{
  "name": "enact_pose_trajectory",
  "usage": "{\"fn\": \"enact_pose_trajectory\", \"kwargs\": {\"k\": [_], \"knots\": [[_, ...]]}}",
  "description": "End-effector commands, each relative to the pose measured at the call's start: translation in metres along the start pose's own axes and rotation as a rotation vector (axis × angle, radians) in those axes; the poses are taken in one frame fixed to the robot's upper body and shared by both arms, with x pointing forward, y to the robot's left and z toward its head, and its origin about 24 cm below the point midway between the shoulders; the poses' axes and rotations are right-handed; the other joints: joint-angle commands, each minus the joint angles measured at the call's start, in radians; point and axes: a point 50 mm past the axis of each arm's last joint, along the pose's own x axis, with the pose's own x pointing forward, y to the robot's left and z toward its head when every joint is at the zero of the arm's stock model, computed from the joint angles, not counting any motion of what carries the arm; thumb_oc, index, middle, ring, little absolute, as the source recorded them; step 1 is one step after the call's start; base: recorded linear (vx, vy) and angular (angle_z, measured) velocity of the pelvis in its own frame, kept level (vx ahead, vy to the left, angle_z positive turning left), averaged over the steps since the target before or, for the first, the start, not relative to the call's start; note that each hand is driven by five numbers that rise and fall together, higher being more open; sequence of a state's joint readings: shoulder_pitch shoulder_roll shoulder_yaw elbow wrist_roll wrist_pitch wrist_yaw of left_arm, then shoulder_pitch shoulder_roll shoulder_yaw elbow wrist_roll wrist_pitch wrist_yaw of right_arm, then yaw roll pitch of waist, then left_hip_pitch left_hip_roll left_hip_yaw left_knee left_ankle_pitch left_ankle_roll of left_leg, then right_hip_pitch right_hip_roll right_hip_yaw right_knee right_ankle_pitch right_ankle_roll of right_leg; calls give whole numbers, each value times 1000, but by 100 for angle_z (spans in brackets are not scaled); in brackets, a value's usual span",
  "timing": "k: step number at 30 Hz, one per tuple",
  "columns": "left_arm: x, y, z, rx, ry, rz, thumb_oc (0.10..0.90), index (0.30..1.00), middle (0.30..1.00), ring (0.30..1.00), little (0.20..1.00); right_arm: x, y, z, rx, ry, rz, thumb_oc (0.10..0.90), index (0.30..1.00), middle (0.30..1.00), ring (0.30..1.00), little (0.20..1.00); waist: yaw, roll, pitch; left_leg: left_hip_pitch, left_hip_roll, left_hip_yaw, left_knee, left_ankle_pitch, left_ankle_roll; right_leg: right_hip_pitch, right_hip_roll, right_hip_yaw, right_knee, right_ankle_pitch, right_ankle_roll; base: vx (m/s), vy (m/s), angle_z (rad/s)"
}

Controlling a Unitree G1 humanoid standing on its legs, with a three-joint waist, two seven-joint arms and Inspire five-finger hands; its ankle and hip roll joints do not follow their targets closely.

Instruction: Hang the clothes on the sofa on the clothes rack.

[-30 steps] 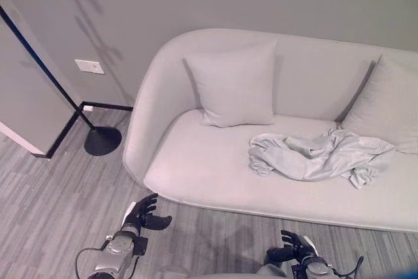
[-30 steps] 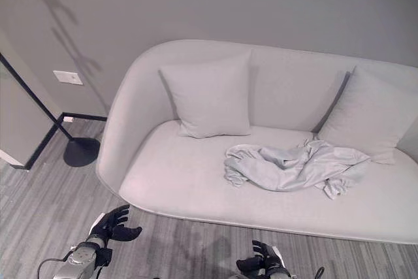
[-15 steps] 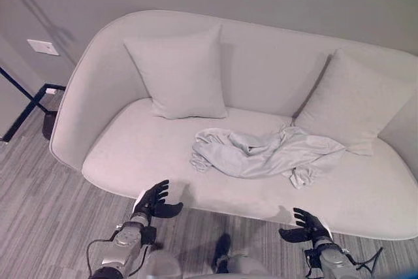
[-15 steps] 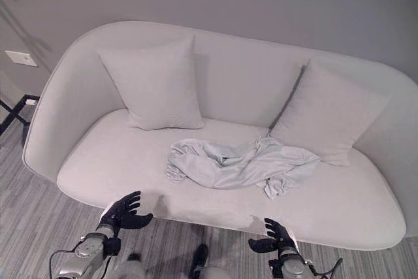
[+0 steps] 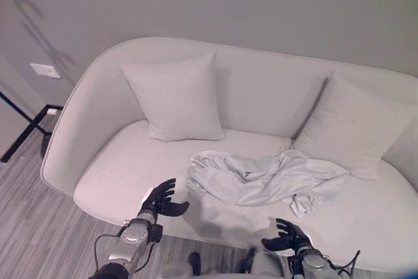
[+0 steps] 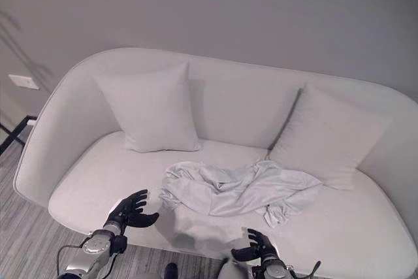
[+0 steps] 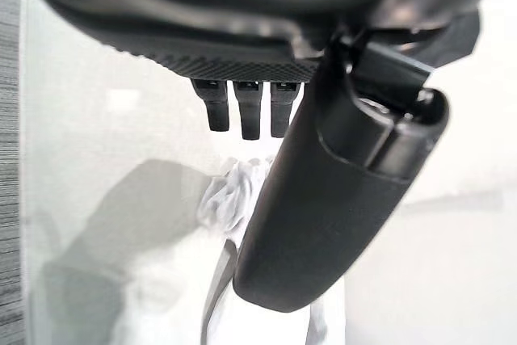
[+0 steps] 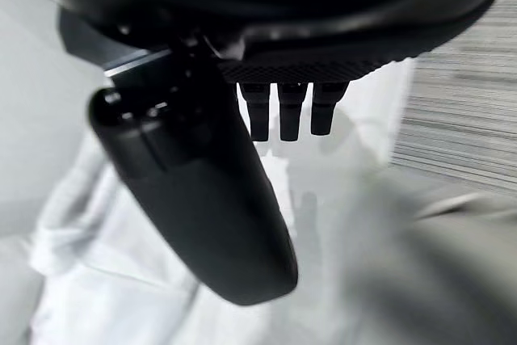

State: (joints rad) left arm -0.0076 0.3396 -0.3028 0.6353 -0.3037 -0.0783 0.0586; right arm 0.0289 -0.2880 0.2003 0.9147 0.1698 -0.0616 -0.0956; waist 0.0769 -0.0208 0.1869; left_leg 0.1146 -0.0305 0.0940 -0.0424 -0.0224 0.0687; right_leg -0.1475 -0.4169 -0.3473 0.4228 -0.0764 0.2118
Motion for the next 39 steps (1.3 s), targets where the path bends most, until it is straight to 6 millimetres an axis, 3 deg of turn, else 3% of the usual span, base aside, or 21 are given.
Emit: {"fn": "enact_pose_trajectory", "kwargs": {"k": [1,4,6,11,15,16,17,25,29,33,39], "knots": [[3,10,77,24,-344,9,800,900,900,900,900,0,-31,40,-25,-183,-111,800,900,900,900,900,-14,-54,6,22,79,-64,-39,-48,-87,145,49,153,-397,310,37,195,-386,8],[1,11,77,33,-349,6,800,900,900,900,900,-4,-36,48,-64,-232,-119,800,900,900,900,900,-12,-76,-11,52,95,-57,-45,-57,-104,170,61,149,-429,297,42,189,-295,19],[-4,15,87,64,-404,6,800,900,900,900,900,-12,-50,71,-117,-344,-155,800,900,900,900,900,-17,-81,-21,54,123,-53,-45,-55,-131,207,93,117,-474,281,42,98,-240,3],[-14,14,119,70,-556,-39,800,900,900,900,900,-36,-107,115,-257,-535,-300,800,900,900,900,900,-34,-50,-40,1,189,-68,-45,-33,-178,223,157,48,-510,178,17,6,-202,0],[-16,13,137,107,-615,-57,800,900,900,900,900,-44,-128,129,-350,-562,-355,800,900,900,900,900,-39,-41,-38,-8,197,-73,-45,-28,-185,222,168,42,-510,170,11,6,-57,9],[-18,9,155,153,-682,-77,800,900,900,900,900,-50,-145,150,-425,-603,-401,800,900,900,900,900,-41,-34,-29,-16,199,-72,-45,-22,-188,215,171,41,-510,169,10,-30,-24,5],[-19,9,160,150,-701,-80,800,900,900,900,900,-52,-149,158,-469,-612,-415,800,900,900,900,900,-39,-31,-25,-19,199,-73,-45,-20,-189,213,172,41,-510,168,9,-44,-26,3],[-19,-5,174,214,-742,-166,800,900,900,900,900,-36,-141,170,-712,-518,-257,800,900,900,900,900,-22,-19,16,-46,187,-91,-45,-8,-195,206,165,25,-510,173,8,-30,-2,9],[-21,-18,199,270,-825,-216,800,900,900,900,900,-21,-131,196,-784,-513,-268,800,900,900,900,900,-3,3,87,-128,172,-108,-45,19,-194,130,149,26,-510,198,12,-174,5,9],[-25,-20,211,273,-872,-220,800,900,900,900,900,-15,-125,204,-860,-496,-282,800,900,900,900,900,7,16,113,-179,160,-116,-45,36,-193,84,140,29,-510,210,13,-105,6,13],[-32,-20,219,224,-924,-214,800,900,900,900,900,-15,-139,224,-918,-490,-430,800,900,900,900,900,16,38,132,-253,141,-129,-45,60,-191,26,121,30,-510,225,16,-39,23,12]]}}
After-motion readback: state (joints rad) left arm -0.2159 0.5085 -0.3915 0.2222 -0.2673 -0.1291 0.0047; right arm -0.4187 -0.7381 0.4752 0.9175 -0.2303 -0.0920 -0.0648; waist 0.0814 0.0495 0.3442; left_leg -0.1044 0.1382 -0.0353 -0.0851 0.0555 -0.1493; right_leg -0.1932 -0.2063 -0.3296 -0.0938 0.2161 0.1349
